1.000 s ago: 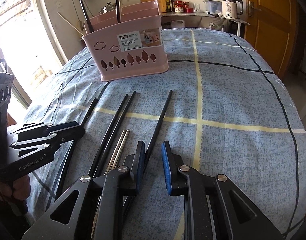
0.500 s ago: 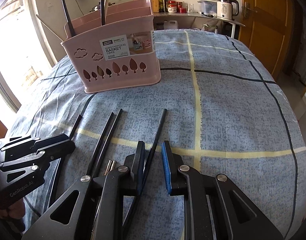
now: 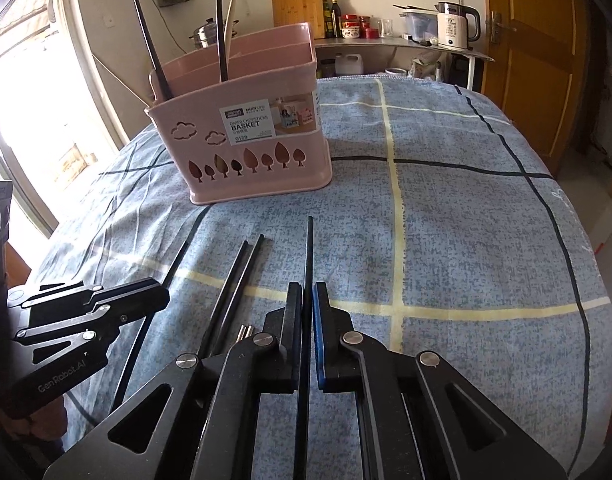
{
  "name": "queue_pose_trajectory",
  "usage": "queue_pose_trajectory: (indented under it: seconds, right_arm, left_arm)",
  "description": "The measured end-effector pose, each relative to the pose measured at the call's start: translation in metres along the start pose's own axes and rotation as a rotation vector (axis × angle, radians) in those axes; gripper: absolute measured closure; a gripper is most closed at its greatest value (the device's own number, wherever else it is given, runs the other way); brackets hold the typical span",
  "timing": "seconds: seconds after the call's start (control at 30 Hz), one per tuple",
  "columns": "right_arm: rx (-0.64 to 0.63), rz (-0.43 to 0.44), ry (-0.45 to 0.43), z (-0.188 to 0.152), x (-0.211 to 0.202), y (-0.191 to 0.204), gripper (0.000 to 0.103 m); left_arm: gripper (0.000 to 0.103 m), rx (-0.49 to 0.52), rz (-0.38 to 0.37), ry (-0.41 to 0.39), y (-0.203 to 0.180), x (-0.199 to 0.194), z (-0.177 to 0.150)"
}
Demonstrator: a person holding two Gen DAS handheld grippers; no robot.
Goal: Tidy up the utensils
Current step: 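Lift both black chopsticks, carry them over the pink basket and lower them in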
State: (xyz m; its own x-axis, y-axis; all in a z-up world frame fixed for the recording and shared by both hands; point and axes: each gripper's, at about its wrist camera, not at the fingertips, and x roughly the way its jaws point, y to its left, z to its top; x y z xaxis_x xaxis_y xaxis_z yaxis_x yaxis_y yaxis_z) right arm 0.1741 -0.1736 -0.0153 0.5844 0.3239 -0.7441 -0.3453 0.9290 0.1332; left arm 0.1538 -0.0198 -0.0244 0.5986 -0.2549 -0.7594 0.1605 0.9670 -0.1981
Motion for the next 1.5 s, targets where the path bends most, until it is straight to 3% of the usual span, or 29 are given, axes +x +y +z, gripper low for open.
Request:
queue_pose_trajectory:
  seconds: [0.3,0.73,1.5]
  right_arm:
    - [-0.014,0.038,-0.13,0.027,-0.041,0.002,0.098]
    - [-0.064,0.034,-0.311,0.064,-0.099,0.009,0.098]
    - [-0.102,0.031,-0.331,0.07,-0.111,0.016,0.098]
  left_arm:
    - [0.097,0.036,-0.043,-0.124,-0.01,-0.059,0.027]
    - [0.098,0.09,-0.034,-0.31,-0.01,-0.121,0.07]
    - [0.098,0.112,-0.037,-0.316,-0.007,-0.138,0.08]
